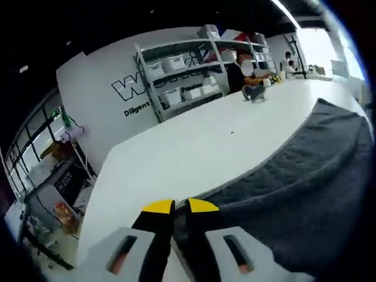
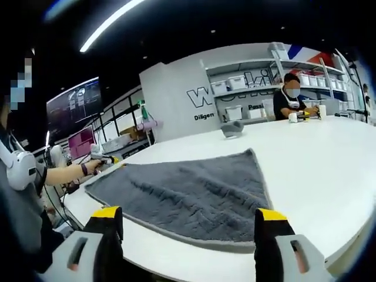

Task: Fold the towel on the table until its edges align and the towel forms a compact rectangular stack.

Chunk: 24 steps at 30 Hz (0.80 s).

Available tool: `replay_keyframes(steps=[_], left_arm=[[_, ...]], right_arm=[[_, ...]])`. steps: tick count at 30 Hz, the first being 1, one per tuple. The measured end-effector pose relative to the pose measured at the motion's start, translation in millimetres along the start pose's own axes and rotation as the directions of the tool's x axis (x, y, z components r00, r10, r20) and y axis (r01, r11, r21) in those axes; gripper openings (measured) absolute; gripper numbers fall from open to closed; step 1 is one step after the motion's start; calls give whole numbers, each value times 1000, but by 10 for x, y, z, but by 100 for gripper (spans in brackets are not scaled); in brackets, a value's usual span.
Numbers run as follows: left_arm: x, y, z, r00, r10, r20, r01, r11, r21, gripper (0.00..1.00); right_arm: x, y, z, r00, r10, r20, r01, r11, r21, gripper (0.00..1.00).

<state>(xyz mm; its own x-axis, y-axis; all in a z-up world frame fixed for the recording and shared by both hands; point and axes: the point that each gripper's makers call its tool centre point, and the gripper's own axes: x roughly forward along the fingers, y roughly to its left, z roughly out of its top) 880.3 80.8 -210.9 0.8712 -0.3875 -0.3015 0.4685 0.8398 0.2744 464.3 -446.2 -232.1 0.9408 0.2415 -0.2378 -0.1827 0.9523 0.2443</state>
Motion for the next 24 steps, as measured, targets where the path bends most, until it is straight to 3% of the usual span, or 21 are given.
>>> replay_keyframes(steps=[2, 4, 5, 8, 11, 17, 22, 24], left_arm=[[-303, -164, 131, 998, -31, 61, 35, 997, -68, 15], [-378, -190, 181, 996, -35, 85, 42, 996, -77, 17], [-605, -263, 287, 989, -52, 138, 67, 992, -108, 17], [-922, -379, 346, 976, -86, 200, 124, 974, -190, 19], [-1200, -537, 245, 966, -124, 229, 184, 947, -263, 24], [-1753, -612, 88, 955, -117, 272, 206, 922, -326, 30], [-2040, -658, 23, 952, -109, 285, 220, 892, -395, 44], [-2092, -699, -39, 957, -119, 263, 226, 877, -424, 46]], right_arm=[[17, -15, 31, 1000, -9, 13, 9, 1000, -1, 96], [25, -18, 38, 1000, -12, 15, 12, 1000, -2, 96], [56, -17, 59, 1000, -23, 18, 23, 1000, -8, 96], [103, -7, 81, 999, -41, 17, 41, 999, -22, 96], [150, -2, 104, 998, -63, 20, 64, 997, -36, 96], [208, 5, 145, 994, -113, 6, 113, 992, -55, 97], [222, -31, 179, 987, -162, 12, 162, 985, -52, 97], [234, -41, 184, 985, -174, 17, 175, 984, -41, 97]])
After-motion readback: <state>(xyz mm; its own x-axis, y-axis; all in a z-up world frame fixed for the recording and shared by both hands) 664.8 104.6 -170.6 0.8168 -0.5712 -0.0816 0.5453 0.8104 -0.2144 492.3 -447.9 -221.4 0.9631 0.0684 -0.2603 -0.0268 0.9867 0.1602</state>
